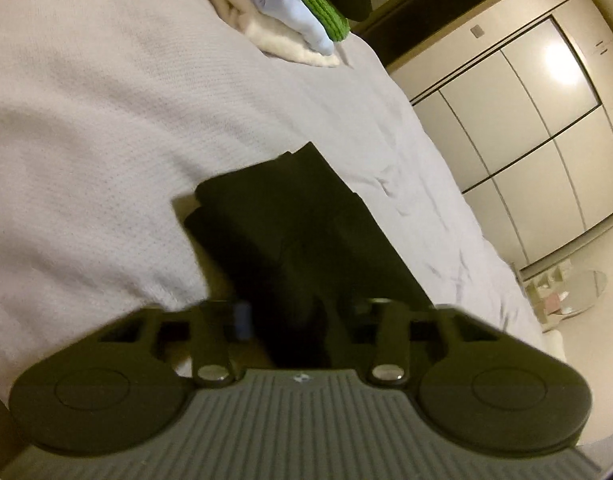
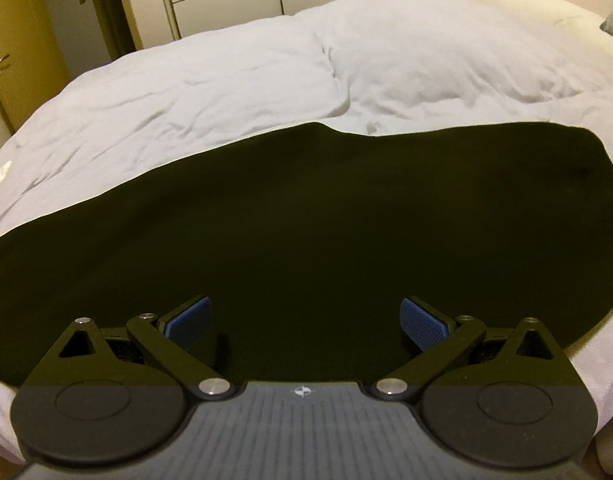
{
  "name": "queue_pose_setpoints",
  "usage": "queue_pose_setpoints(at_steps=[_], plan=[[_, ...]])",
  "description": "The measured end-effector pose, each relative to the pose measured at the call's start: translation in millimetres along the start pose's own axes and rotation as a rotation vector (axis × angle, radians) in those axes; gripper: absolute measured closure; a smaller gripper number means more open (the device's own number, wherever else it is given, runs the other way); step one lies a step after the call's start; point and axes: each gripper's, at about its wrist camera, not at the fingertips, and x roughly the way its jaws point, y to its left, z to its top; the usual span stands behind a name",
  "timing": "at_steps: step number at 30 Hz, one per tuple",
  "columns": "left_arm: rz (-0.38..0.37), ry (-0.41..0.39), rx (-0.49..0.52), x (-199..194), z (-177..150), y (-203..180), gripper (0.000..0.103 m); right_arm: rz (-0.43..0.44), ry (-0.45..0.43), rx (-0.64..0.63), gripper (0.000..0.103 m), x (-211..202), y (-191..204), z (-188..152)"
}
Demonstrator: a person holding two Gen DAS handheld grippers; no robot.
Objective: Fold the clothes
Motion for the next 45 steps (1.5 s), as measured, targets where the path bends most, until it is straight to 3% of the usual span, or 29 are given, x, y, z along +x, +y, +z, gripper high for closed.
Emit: queue_pose_setpoints(at_steps=[2,4,8,10,12,13,15,16,19,22,26,29,32,38,40,43,44,45], plan=[[0.022,-0.011,0.095,-3.0,-2.1,-18.4,0.095,0.0,0.001,0.01,0.0,2.7,-5.6,1.4],[0.014,-0.042,0.298,-11.6,-9.2,-59.2,0.095,-0.004,-0.002,0.015,0.0,4.1,-11.7,1.8],[-0.106,-0.049,0.654,-19.6,-51.9,-154.5,0.094,-0.026,-0.013,0.038,0.0,3.2,-27.9,1.9],[-0.187,-0.002,0.775,-13.3,-88.9,-190.5,0.092,-0.035,-0.022,0.055,0.0,0.6,-36.6,1.0],[-0.251,0.092,0.863,2.6,-129.8,-214.8,0.081,-0.045,-0.032,0.077,0.0,-3.1,-44.5,-0.2],[-0.256,0.159,0.904,13.9,-149.9,-221.7,0.072,-0.048,-0.039,0.093,0.0,-5.5,-48.7,-1.2],[-0.252,0.283,0.981,34.3,-187.1,-231.6,0.073,-0.041,-0.046,0.126,0.0,-10.6,-55.6,-2.9],[-0.243,0.307,1.001,35.0,-192.6,-230.4,0.072,-0.034,-0.049,0.142,0.0,-13.3,-58.6,-3.6],[-0.244,0.317,1.028,21.1,-186.6,-223.5,0.074,0.011,-0.063,0.199,0.0,-22.5,-67.3,-6.3],[-0.223,0.294,1.01,12.7,-153.0,-215.7,0.074,0.127,-0.084,0.286,0.001,-29.0,-71.9,-7.3],[-0.077,0.256,0.94,23.7,-108.5,-197.0,0.074,0.359,-0.02,0.33,0.026,-11.1,-45.5,-4.9],[-0.056,0.289,0.854,33.1,-90.6,-184.9,0.074,0.537,0.034,0.357,0.035,3.8,-24.0,-2.8],[-0.074,0.312,0.822,37.9,-83.6,-183.0,0.074,0.578,0.098,0.344,0.036,27.4,-0.4,-3.0],[-0.073,0.334,0.83,46.4,-82.9,-181.4,0.072,0.635,0.115,0.352,0.037,56.6,23.8,10.8],[-0.075,0.34,0.828,48.1,-83.4,-183.5,0.071,0.654,0.123,0.339,0.043,60.7,33.2,11.4],[-0.074,0.339,0.836,52.4,-85.4,-189.7,0.071,0.678,0.131,0.266,0.077,62.3,52.0,7.4],[-0.081,0.338,0.843,51.8,-86.2,-193.2,0.071,0.674,0.124,0.231,0.096,59.9,57.2,5.6],[-0.095,0.336,0.851,50.0,-86.9,-197.3,0.071,0.655,0.097,0.193,0.097,54.6,59.9,4.9]])
